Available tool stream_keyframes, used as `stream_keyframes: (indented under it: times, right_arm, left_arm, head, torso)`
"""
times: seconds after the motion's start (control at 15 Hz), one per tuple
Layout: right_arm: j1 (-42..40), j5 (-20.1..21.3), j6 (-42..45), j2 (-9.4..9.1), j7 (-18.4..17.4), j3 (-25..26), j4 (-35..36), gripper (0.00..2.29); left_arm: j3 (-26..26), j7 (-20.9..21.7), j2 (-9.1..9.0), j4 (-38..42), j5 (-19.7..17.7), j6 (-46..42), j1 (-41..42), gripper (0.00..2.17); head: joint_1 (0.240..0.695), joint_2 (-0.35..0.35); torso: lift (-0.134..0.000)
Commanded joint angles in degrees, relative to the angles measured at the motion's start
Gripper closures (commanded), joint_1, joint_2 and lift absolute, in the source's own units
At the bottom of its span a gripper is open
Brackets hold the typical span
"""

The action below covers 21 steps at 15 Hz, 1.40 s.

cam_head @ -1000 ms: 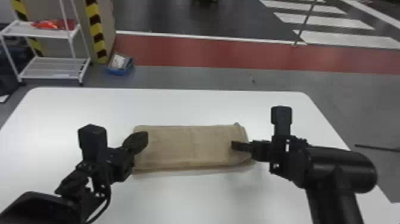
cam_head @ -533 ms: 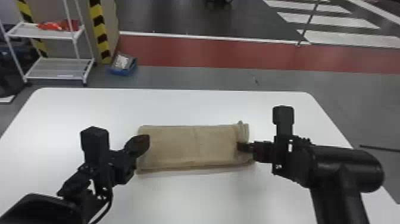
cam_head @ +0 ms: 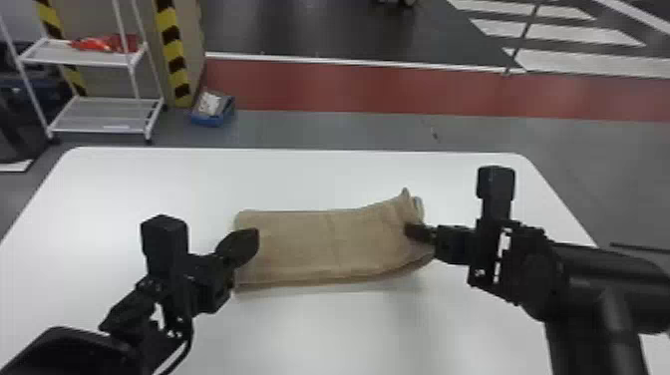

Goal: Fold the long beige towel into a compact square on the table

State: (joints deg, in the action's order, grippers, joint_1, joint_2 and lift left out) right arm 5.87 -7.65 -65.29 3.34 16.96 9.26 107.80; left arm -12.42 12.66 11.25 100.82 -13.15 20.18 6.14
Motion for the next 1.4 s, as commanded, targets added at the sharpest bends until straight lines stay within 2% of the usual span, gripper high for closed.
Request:
stream_keyframes:
  times: [0.0,0.13,0.27,0.4,0.67,1.07,1.2,1.33]
  right_arm:
    - [0.1,-0.6,-0.9,0.00,0.0,0.1,1.7,1.33]
    - [0.1,-3.5,-3.6,0.00,0.0,0.1,4.3,1.33]
    - [-0.2,-6.4,-5.9,-0.26,-0.4,0.0,8.5,1.33]
    - [0.7,-8.1,-9.0,-1.67,-1.1,-0.6,10.9,1.33]
    - [2.2,-8.3,-11.1,-3.39,-2.2,-4.0,12.2,1.33]
    - [3.3,-6.8,-10.1,-3.39,-4.7,-10.3,10.5,1.33]
    - [3.0,-7.5,-7.1,-3.39,-6.1,-12.4,7.9,1.33]
    - [3.0,-8.0,-5.5,-3.39,-7.6,-14.4,6.5,1.33]
  left_arm:
    - [-0.2,0.9,-0.09,-1.0,0.5,0.0,-1.0,1.71]
    - [-0.6,0.8,-0.62,-2.7,0.9,4.9,-2.6,1.71]
    - [-0.9,0.8,-0.70,-4.9,1.0,5.1,-3.9,1.71]
    - [-0.9,0.8,-0.79,-7.0,1.5,5.1,-4.8,1.71]
    - [-0.9,0.8,-0.88,-7.6,2.7,5.1,-4.8,1.71]
    - [-1.7,0.7,-1.05,-7.6,2.7,5.8,-4.7,1.71]
    - [-2.3,0.6,-1.85,-7.8,2.6,5.8,-4.6,1.71]
    - [-3.3,0.5,-1.85,-7.9,2.6,5.8,-4.6,1.71]
  head:
    - [0.695,-0.140]
    - [0.695,-0.140]
    - [0.695,-0.133]
    - [0.695,-0.119]
    - [0.695,-0.068]
    - [0.695,-0.020]
    - [0.695,-0.010]
    - [0.695,-0.006]
  torso:
    - [-0.123]
    - [-0.123]
    - [-0.123]
    - [-0.123]
    - [-0.123]
    - [-0.123]
    - [-0.123]
    - [-0.123]
